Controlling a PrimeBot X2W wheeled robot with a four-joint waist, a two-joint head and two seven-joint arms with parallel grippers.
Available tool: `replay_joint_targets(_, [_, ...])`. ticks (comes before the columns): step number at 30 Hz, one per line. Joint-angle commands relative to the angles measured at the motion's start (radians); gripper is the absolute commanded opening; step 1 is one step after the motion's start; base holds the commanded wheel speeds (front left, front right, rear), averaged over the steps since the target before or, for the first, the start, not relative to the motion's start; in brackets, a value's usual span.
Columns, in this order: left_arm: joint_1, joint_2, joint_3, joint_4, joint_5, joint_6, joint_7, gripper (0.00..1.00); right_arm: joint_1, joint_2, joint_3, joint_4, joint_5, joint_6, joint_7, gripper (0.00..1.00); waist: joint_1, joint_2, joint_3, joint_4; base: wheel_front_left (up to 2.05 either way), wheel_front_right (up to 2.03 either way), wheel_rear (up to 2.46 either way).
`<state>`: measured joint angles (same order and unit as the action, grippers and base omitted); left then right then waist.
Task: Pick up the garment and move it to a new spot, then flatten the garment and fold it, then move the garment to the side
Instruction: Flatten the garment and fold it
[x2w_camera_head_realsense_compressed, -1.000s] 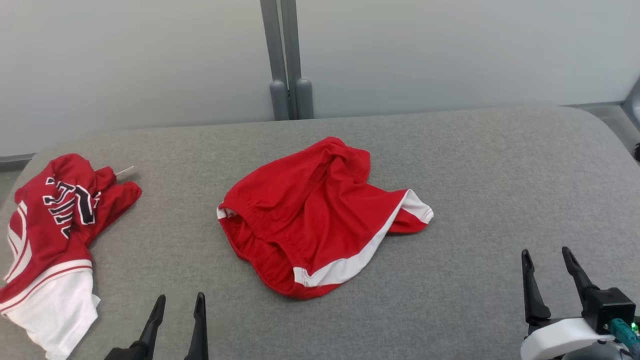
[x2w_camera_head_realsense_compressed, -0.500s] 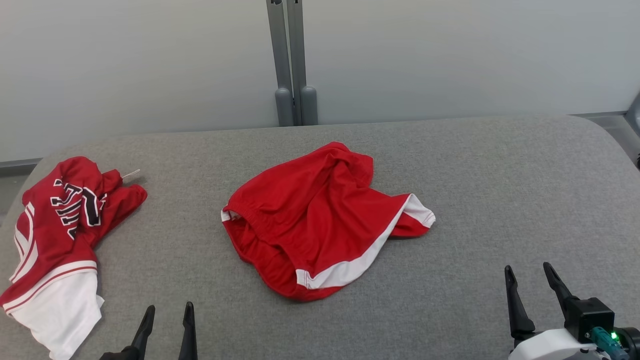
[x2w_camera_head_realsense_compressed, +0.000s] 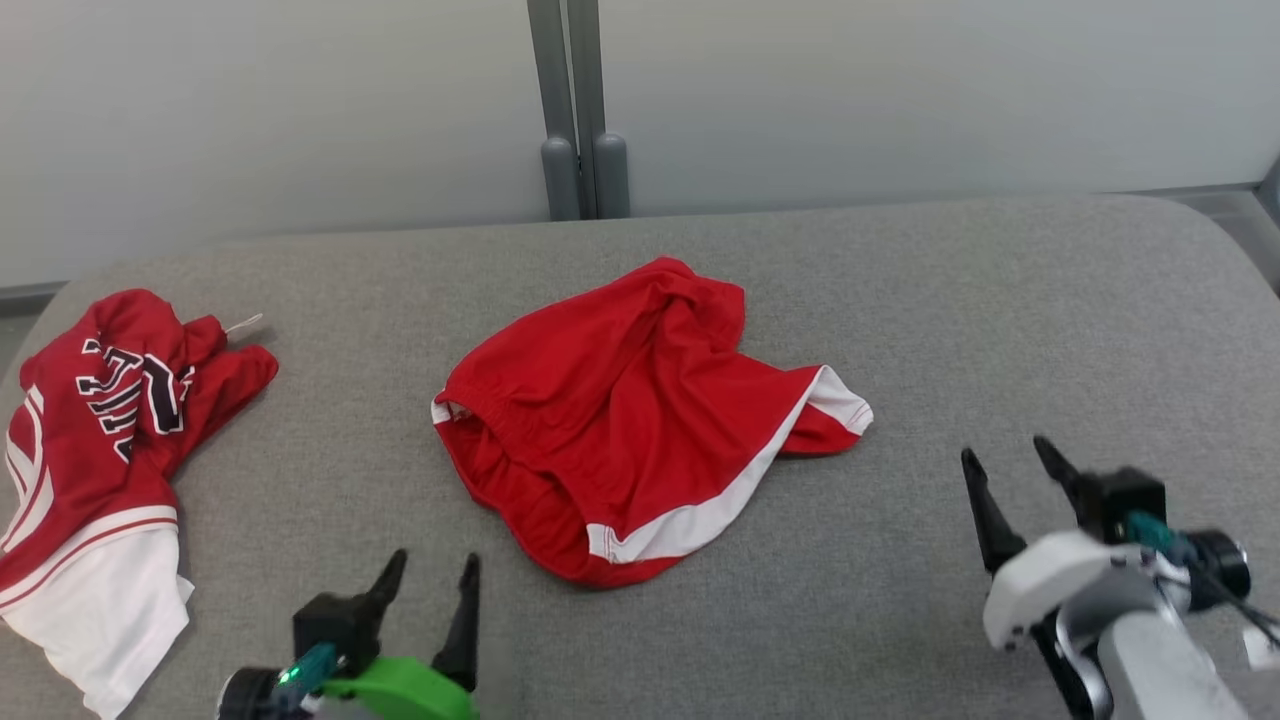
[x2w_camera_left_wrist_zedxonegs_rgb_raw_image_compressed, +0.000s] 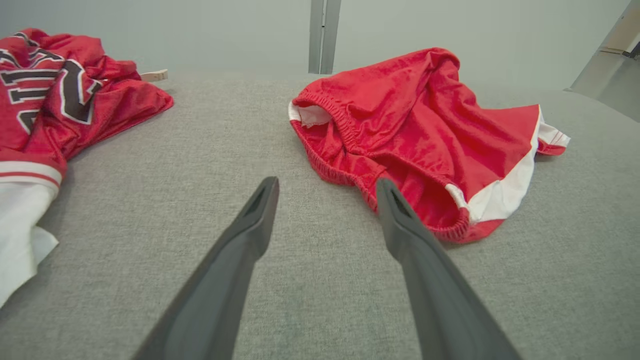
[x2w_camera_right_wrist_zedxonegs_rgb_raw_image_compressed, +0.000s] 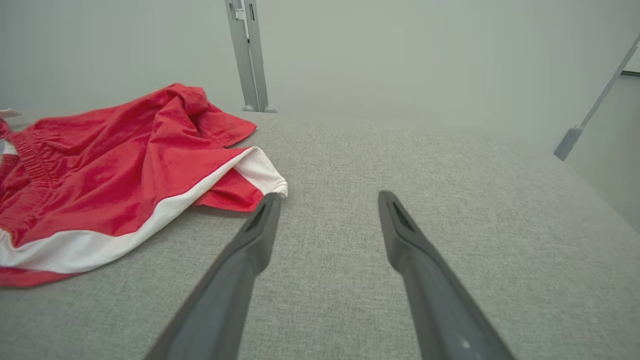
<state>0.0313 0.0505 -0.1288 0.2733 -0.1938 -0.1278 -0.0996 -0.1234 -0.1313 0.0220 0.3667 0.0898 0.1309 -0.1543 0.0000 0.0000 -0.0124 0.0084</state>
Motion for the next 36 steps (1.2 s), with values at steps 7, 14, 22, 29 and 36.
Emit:
replay_joint_targets(7, [-0.141,0.002,-0.183,-0.104,-0.068,-0.003,0.302,1.0,-0.295,-0.122,0.185,0.115,0.066,-0.001,0.272,1.0,0.0,0.0,0.159,0.047,0.0,0.0,0.0])
replay_joint_targets(14, [-0.179,0.009,-0.305,-0.182,-0.124,-0.003,0.408,1.0,-0.413,-0.172,0.308,0.221,0.135,-0.001,0.356,1.0,0.0,0.0,0.207,0.093,0.0,0.0,0.0])
replay_joint_targets(22, [-0.196,0.009,-0.328,-0.162,-0.136,-0.002,0.405,1.0,-0.456,-0.185,0.371,0.279,0.181,-0.001,0.307,1.0,0.0,0.0,0.24,0.101,0.0,0.0,0.0])
replay_joint_targets(29, [-0.223,0.007,-0.333,-0.122,-0.144,0.003,0.386,1.0,-0.484,-0.187,0.402,0.32,0.198,-0.001,0.274,1.0,0.0,0.0,0.255,0.093,0.0,0.0,0.0])
replay_joint_targets(36, [-0.241,0.008,-0.343,-0.111,-0.155,0.002,0.383,1.0,-0.506,-0.184,0.431,0.343,0.209,-0.001,0.241,1.0,0.0,0.0,0.265,0.081,0.0,0.0,0.0])
